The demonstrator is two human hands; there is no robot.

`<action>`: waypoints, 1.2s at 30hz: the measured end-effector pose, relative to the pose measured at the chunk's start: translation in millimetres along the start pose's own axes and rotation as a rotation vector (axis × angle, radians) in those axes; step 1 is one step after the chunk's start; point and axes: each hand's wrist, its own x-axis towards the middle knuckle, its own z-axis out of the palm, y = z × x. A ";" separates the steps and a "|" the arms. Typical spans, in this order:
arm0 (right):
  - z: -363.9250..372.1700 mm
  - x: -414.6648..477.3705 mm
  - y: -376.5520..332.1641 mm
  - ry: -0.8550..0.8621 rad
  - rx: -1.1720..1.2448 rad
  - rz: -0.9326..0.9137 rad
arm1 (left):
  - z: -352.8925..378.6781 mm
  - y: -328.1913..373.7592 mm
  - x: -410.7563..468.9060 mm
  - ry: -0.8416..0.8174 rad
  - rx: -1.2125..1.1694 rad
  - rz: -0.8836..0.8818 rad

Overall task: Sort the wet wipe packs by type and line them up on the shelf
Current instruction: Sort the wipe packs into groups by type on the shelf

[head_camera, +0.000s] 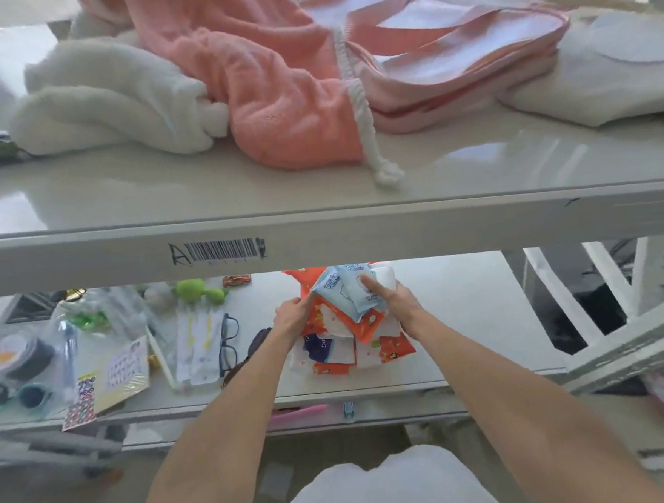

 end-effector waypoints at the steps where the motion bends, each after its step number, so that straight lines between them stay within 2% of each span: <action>1: -3.4 4.5 0.0 0.037 -0.054 -0.008 | -1.2 3.7 -1.2 0.020 0.042 0.012; 4: -19.3 38.2 10.4 0.143 -0.184 -0.022 | -2.7 24.5 -17.0 0.005 0.061 0.028; 7: -13.0 22.7 -9.6 0.074 -0.146 -0.060 | -3.9 33.5 -19.4 0.021 0.104 0.062; 11: -16.1 14.1 -11.3 -0.001 -0.135 -0.079 | -6.0 31.3 -18.1 0.054 0.039 0.098; 17: -16.4 10.3 4.3 0.142 -0.264 -0.108 | -8.9 25.0 -15.5 0.196 -0.075 0.210; 23: -9.9 3.6 1.4 0.263 -0.554 -0.181 | -0.9 29.3 -41.6 0.252 -0.202 0.246; 29: -0.3 -3.8 -5.5 0.379 -0.676 -0.232 | 15.8 31.0 -59.5 0.228 -0.080 0.343; 36: -5.5 -6.1 0.4 0.453 -0.603 -0.238 | 36.2 36.9 -72.2 0.384 0.192 0.407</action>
